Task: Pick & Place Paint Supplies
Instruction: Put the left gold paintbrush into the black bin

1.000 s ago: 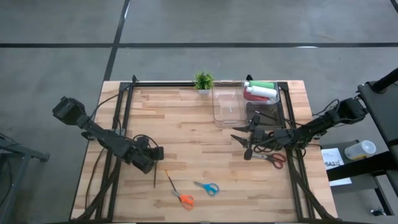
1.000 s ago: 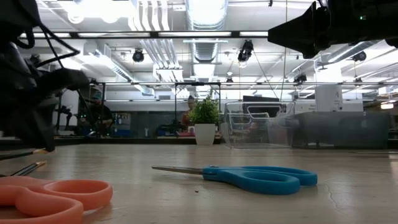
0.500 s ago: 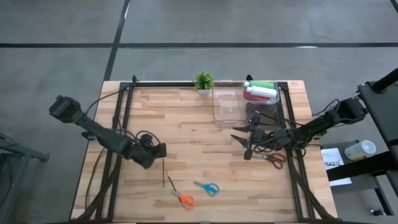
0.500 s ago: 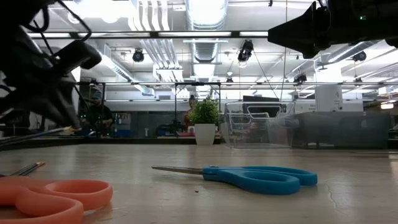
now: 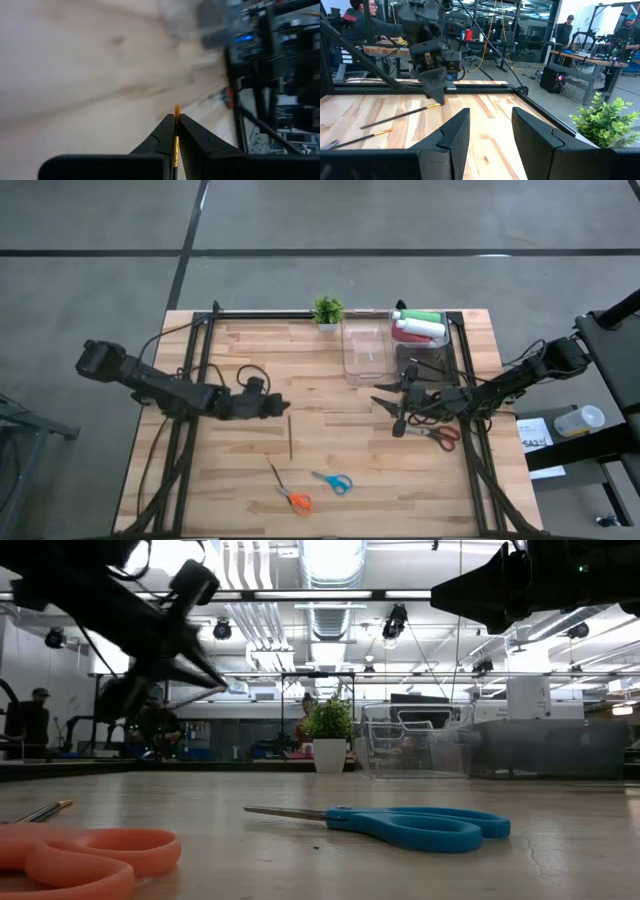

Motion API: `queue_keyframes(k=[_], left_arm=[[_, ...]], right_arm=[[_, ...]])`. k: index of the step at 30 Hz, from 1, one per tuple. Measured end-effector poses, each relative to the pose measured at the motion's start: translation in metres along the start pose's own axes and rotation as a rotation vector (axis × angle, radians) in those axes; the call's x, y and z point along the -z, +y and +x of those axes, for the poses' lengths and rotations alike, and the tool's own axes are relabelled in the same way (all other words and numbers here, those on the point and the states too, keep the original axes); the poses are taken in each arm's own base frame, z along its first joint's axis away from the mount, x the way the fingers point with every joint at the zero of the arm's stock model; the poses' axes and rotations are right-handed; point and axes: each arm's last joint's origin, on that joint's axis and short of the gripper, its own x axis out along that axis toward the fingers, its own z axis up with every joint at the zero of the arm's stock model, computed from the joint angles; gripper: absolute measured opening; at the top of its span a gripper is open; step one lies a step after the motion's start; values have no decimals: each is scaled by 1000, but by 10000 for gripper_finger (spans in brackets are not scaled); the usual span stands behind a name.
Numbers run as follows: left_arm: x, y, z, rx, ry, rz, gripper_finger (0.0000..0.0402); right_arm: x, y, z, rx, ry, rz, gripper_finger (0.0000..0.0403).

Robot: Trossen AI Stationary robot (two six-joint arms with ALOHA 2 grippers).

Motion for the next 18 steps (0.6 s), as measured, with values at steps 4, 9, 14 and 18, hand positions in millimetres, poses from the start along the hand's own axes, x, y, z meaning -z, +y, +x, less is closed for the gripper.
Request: queue_keyframes(k=[4,9,14,18], left_arm=[[-8,-6,17,69,-49,62,25],[-11,-13,47,106,-12,56,25],[-9,-23,87,116,65,44,25],[-8,-39,114,157,101,65,25]], right_arm=[[0,0,0,0,0,0,142],[0,0,0,0,0,0,142],[0,0,0,0,0,0,142],[0,0,0,0,0,0,142]])
